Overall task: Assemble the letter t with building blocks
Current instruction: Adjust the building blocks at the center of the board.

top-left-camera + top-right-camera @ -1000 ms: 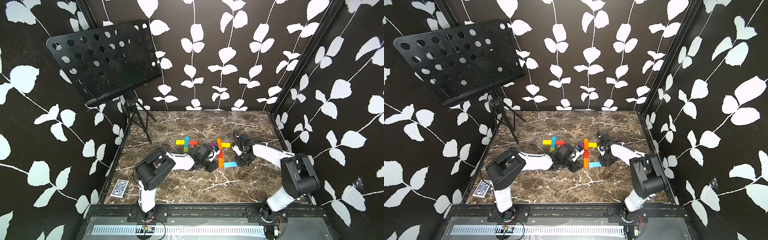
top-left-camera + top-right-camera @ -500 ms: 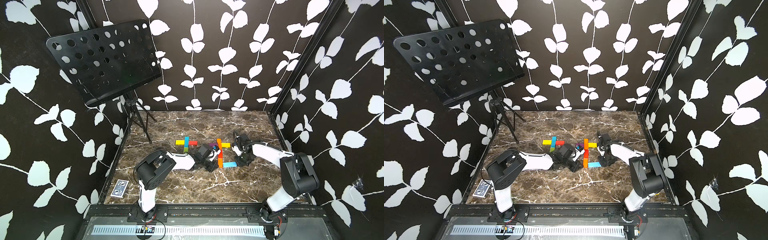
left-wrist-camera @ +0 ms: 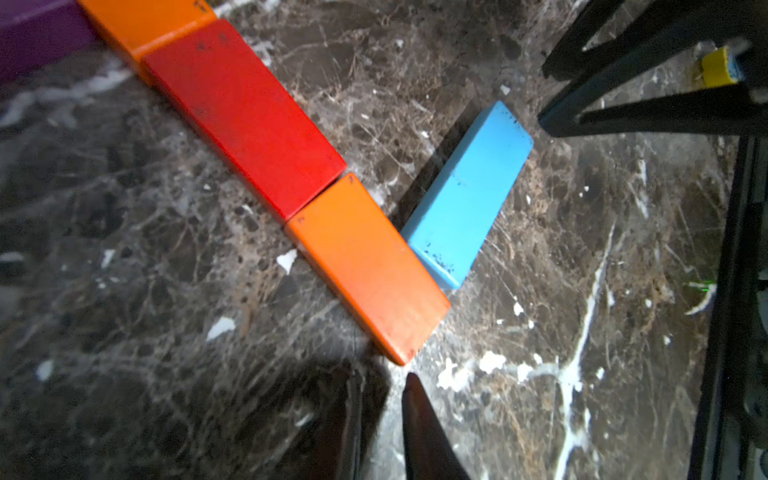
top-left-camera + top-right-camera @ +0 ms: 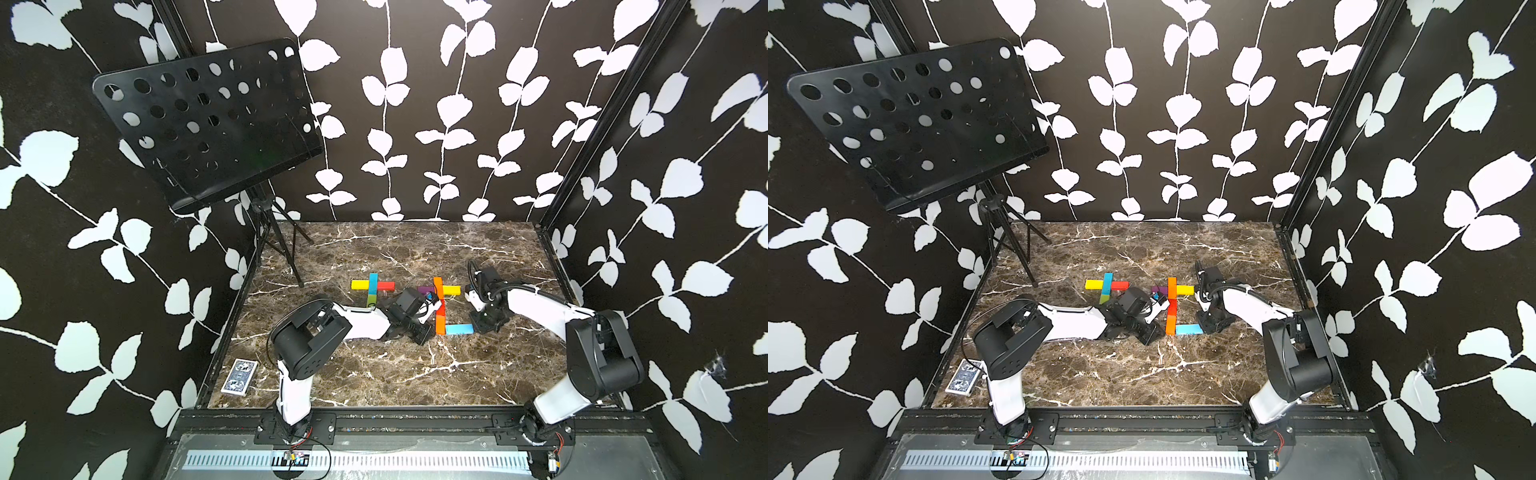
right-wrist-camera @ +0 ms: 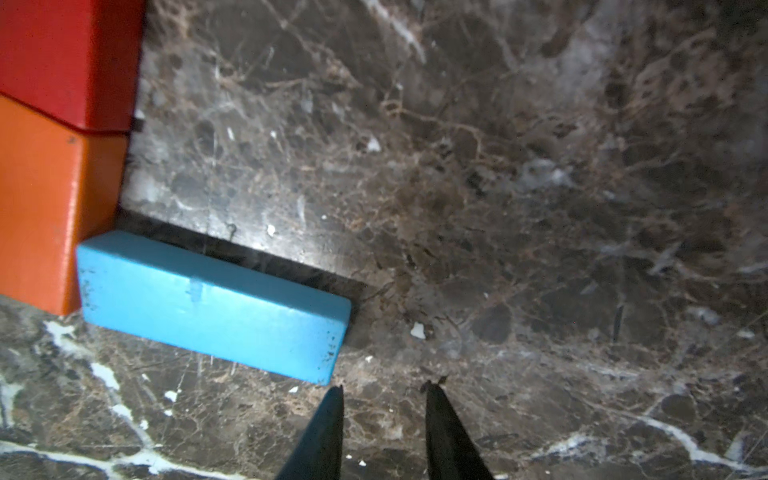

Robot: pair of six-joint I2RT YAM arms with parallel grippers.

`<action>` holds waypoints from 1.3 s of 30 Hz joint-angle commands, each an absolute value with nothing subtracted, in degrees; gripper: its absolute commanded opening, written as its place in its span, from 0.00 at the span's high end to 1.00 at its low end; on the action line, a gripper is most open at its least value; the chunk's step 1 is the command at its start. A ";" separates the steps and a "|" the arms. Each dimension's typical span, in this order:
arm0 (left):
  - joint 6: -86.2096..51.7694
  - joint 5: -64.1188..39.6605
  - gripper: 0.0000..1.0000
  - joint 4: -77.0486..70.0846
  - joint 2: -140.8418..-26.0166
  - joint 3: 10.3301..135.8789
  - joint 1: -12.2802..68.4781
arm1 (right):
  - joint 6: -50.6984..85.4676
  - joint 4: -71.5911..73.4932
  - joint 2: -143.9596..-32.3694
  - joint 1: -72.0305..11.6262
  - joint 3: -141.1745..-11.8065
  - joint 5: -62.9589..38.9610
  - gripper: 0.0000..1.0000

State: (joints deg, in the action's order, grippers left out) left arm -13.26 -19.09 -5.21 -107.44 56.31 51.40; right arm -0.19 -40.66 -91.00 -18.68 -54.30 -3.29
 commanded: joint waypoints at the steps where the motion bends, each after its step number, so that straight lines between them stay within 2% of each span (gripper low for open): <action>1: -12.57 -18.93 0.80 -2.21 -103.75 57.21 51.77 | -0.17 -42.90 -88.35 -18.46 -55.46 -2.32 0.66; 9: -17.92 -15.24 0.89 -0.18 -108.50 60.44 51.77 | -0.96 -41.44 -85.85 -18.46 -54.40 -4.56 0.64; 19: -19.91 -14.60 0.89 0.44 -109.29 60.40 52.03 | -1.60 -40.17 -86.46 -18.38 -53.65 -5.25 0.64; 29: -20.87 -14.96 0.75 0.42 -110.00 60.84 52.56 | -2.03 -40.04 -86.58 -18.33 -53.30 -5.23 0.63; 39: -20.92 -13.12 0.74 2.49 -110.14 61.09 52.56 | -2.19 -40.08 -86.71 -18.37 -53.08 -5.67 0.64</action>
